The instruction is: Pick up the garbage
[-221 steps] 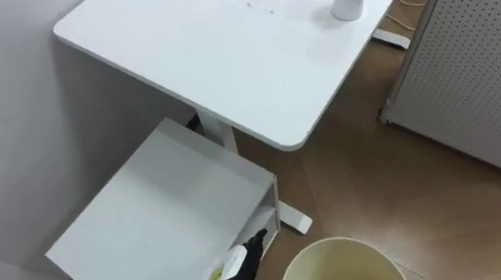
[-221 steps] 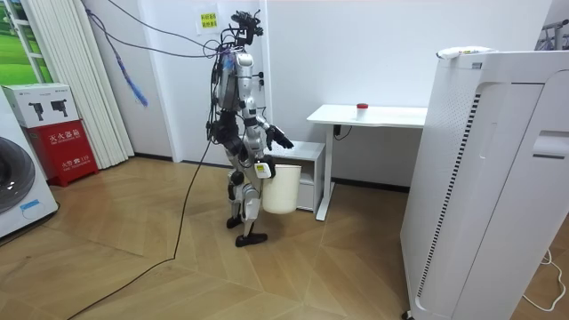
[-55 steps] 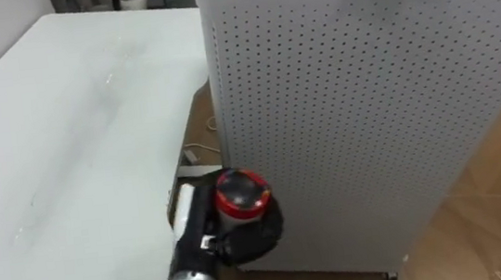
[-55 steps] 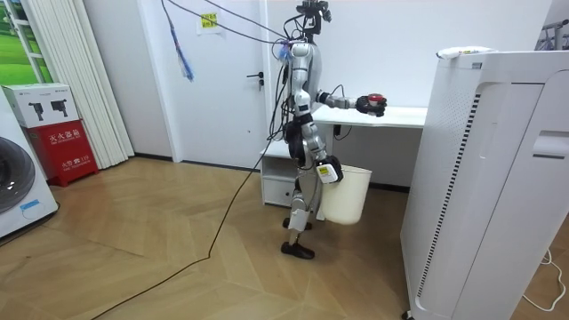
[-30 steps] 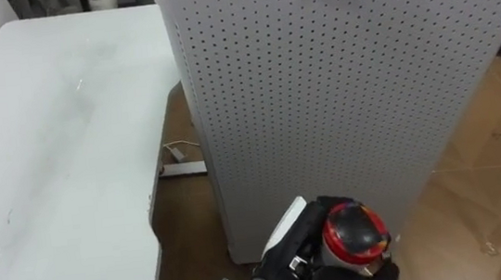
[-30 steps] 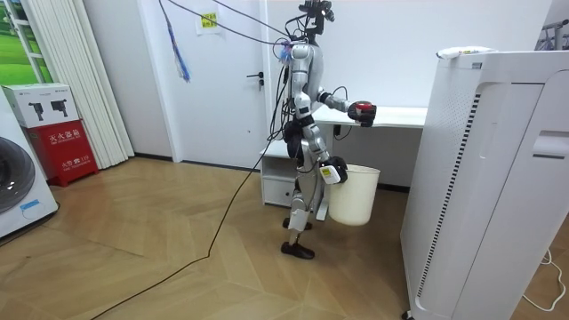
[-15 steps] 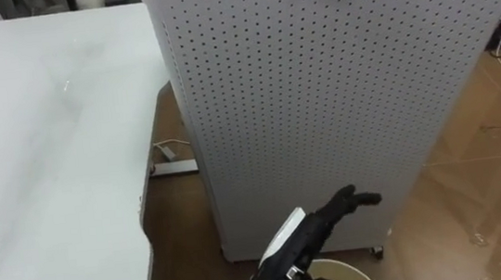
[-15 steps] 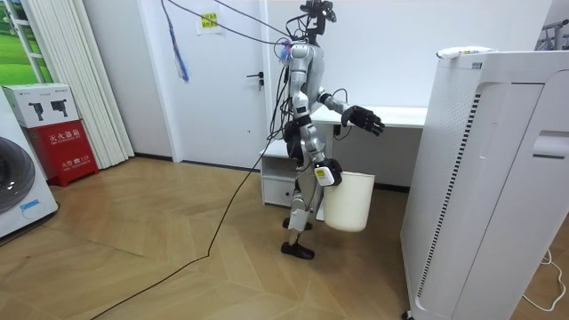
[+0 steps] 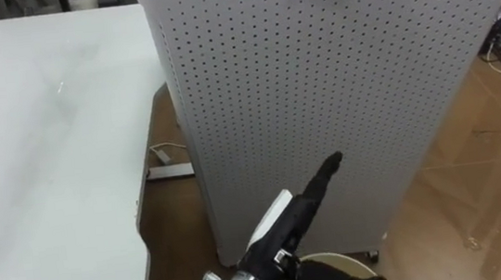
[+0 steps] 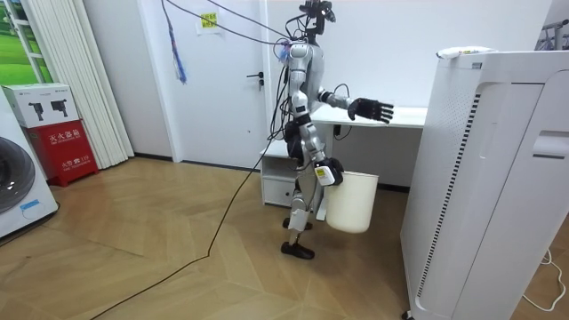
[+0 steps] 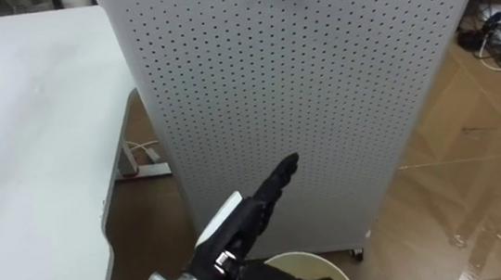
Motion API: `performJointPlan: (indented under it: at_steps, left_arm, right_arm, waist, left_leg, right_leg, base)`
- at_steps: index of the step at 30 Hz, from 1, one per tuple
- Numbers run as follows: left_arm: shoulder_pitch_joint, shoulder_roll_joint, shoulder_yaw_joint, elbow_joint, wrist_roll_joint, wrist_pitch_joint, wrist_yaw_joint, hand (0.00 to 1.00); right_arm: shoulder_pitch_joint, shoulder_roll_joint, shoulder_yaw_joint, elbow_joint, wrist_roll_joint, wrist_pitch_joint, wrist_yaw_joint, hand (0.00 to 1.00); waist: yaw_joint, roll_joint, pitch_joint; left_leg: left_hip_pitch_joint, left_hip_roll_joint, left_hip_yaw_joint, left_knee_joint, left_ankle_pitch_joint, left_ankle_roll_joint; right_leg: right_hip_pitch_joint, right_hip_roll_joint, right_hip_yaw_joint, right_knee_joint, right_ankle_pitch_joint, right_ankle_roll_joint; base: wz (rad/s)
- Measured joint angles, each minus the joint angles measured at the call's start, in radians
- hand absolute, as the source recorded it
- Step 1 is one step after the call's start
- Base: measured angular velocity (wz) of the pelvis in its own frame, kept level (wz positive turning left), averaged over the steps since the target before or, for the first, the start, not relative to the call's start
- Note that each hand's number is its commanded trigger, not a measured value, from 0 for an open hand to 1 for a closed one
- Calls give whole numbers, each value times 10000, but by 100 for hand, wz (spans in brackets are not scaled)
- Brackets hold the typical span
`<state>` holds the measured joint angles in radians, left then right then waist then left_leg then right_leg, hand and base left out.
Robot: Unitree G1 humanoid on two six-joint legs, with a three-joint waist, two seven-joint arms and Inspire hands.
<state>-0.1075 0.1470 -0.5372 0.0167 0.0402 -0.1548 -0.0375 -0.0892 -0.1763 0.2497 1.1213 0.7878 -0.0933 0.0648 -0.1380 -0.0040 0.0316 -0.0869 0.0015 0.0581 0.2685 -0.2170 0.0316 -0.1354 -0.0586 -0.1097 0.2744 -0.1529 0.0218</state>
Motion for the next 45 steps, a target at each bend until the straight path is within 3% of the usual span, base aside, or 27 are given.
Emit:
performJointPlan:
  at_steps: [2, 3, 5, 6, 10, 15, 22, 25, 29, 33, 35, 38, 40, 42, 44, 45]
  left_arm:
    - [-5, -10, 118, -210, 227, -179, 299, 0]
    - [5, -2, 210, -293, 444, -238, 473, 0]
    - [24, 24, 365, -435, 729, -265, 781, 0]
    - [81, 26, 494, -603, 1014, -266, 1002, 0]
    - [146, 23, 1023, -1025, 2080, -540, 2015, 0]
    - [151, -3, 1473, -1247, 2362, -1024, 3049, 0]
    - [147, 3, 2492, -1869, 2353, -1351, 4353, 0]
    - [147, 16, 2583, -2029, 2354, -1447, 4589, 0]
    - [157, 222, 2364, -1779, 2203, -1525, 4522, 0]
    - [250, 393, 2058, -321, 2061, -1521, 3662, 0]
    - [605, 443, 1984, 149, 2013, -1486, 3291, 0]
    - [866, 560, 1619, 1452, 1882, -1120, 2709, 0]
    - [1038, 479, 1491, 2268, 1883, -750, 2372, 0]
    - [1138, 440, 1435, 2903, 1828, -677, 2227, 0]
    - [1202, 431, 1427, 3382, 1653, -564, 2160, 0]
    - [1220, 472, 1431, 3552, 1683, -539, 2142, 0]
  right_arm:
    - [76, -6, 4, -21, -13, -9, -78, 100]
    - [132, -6, 9, -24, -100, -9, -113, 100]
    - [161, -13, 6, -24, -105, -9, -141, 100]
    - [230, -26, -10, -72, -80, -10, -202, 100]
    - [339, -55, -83, -135, -67, -10, -364, 100]
    - [579, -51, -107, -136, 105, -46, -377, 100]
    - [969, 7, -397, 0, 533, -49, -378, 100]
    - [995, 38, -389, 3, 726, -48, -376, 100]
    - [987, 106, -382, -6, 782, -46, -284, 100]
    - [879, 98, -398, -128, 678, -43, -284, 100]
    - [882, 93, -398, -216, 477, -38, -197, 100]
    - [875, 111, -352, -433, 36, -2, -186, 100]
    - [798, 107, -353, -521, -154, 27, -177, 100]
    - [686, 88, -354, -524, -469, 70, -154, 100]
    - [694, 93, -333, -553, -555, 81, -74, 100]
    - [698, 99, -324, -552, -519, 116, -29, 100]
  waist:
    - [15, -5, -10]
    - [59, -3, -85]
    - [59, -13, -92]
    - [76, -18, -137]
    - [104, -53, -132]
    - [96, -176, -227]
    - [316, -181, -230]
    - [362, -184, -219]
    - [327, -246, -134]
    - [362, -193, -100]
    - [382, -141, -101]
    - [414, -65, -81]
    - [406, -65, -77]
    - [397, -64, -74]
    - [410, -65, -67]
    - [549, -103, -57]
  left_leg:
    - [142, 3, 25, -6, 0, 0]
    - [197, 4, 36, -7, 0, 0]
    - [310, 5, 52, -7, 0, 0]
    - [347, -5, 59, -11, 0, 0]
    - [610, -94, 60, -39, 15, 26]
    - [649, -144, 59, -6, 26, 52]
    - [949, -72, 344, -272, 22, 58]
    - [1003, -55, 504, -324, 14, 66]
    - [971, 1, 590, -321, -47, 79]
    - [992, 92, 797, -318, -148, 51]
    - [973, 173, 998, -317, -221, 26]
    - [904, 289, 1105, -141, -345, -30]
    - [745, 402, 1290, 77, -464, -74]
    - [709, 440, 1326, 248, -497, -125]
    - [632, 540, 1372, 688, -608, -265]
    - [458, 657, 1511, 1315, -786, -333]
  right_leg:
    - [141, 1, 8, -7, -1, 0]
    - [186, 3, 15, -1, -1, 1]
    - [293, -1, 13, 4, -1, 1]
    - [311, -2, 41, 16, -2, 2]
    - [478, -66, 72, 178, -59, 34]
    - [507, -113, 91, 210, -93, 67]
    - [522, -77, 274, 229, -85, 72]
    - [503, -54, 390, 231, -82, 72]
    - [485, -6, 388, 180, -55, 67]
    - [414, 26, 238, 210, -32, 44]
    - [293, 96, 257, 231, -12, 12]
    - [122, 144, 79, 426, -16, -37]
    - [-78, 165, -89, 579, -65, -112]
    - [-105, 145, -370, 639, -128, -217]
    - [-179, 191, -326, 915, -253, -318]
    - [-310, 226, -399, 1203, -465, -422]
  base:
    - [-2]
    - [-4]
    - [0]
    - [0]
    - [0]
    - [2]
    - [-12]
    - [-15]
    - [-6]
    - [-17]
    - [-32]
    - [-20]
    - [-16]
    - [-20]
    - [-23]
    - [-42]
